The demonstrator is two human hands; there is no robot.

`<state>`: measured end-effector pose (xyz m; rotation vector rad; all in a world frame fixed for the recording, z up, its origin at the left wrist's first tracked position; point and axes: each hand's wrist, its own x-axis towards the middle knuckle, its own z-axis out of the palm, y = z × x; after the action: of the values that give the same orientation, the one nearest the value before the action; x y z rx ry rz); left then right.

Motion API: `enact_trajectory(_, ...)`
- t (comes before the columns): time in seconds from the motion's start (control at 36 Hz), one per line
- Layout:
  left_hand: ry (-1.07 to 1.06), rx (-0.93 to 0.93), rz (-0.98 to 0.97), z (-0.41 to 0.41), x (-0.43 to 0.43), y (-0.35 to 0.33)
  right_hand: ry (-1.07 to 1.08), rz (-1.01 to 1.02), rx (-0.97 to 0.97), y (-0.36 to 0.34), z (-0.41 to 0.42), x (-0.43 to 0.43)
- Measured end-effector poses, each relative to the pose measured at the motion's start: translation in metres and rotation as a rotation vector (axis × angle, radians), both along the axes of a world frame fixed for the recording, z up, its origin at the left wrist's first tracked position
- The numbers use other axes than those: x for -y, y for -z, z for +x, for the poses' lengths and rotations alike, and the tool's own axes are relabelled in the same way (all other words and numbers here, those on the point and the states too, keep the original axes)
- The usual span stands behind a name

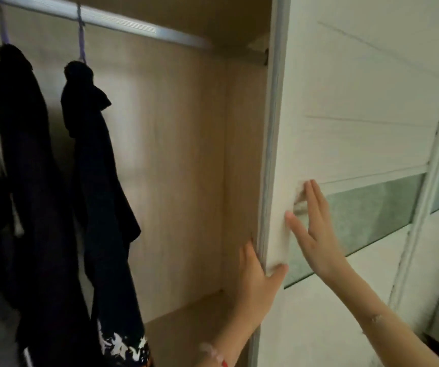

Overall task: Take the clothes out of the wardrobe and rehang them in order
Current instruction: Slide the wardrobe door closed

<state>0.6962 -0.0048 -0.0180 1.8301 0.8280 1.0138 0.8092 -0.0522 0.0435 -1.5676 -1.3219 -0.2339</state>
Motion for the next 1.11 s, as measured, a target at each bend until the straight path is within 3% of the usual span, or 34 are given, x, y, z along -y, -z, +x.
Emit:
enact_trajectory(0.14,-0.081,0.218,-0.132,0.021,-0.011,0.011,-0.071,0.068,0.007,0.012,0.001,-0.011)
enact_trajectory(0.22,-0.114,0.231,-0.125,0.024,-0.009,0.017,-0.039,0.106,0.041,0.016,0.002,-0.016)
enact_trajectory(0.33,-0.361,0.148,-0.061,0.032,0.001,0.023,0.006,0.153,0.086,0.018,0.000,-0.019)
enact_trajectory(0.42,-0.450,0.185,-0.111,0.034,0.009,0.027,-0.004,0.147,0.077,0.018,-0.005,-0.020)
enact_trajectory(0.64,-0.374,0.167,-0.088,0.024,0.005,0.025,-0.081,0.118,0.050,0.020,-0.021,-0.016)
enact_trajectory(0.97,-0.345,0.122,-0.068,-0.025,0.009,0.023,-0.098,0.054,0.164,0.025,-0.053,-0.010)
enact_trajectory(1.11,-0.358,0.182,-0.044,-0.062,0.011,0.023,-0.140,0.026,0.241,0.032,-0.085,-0.012)
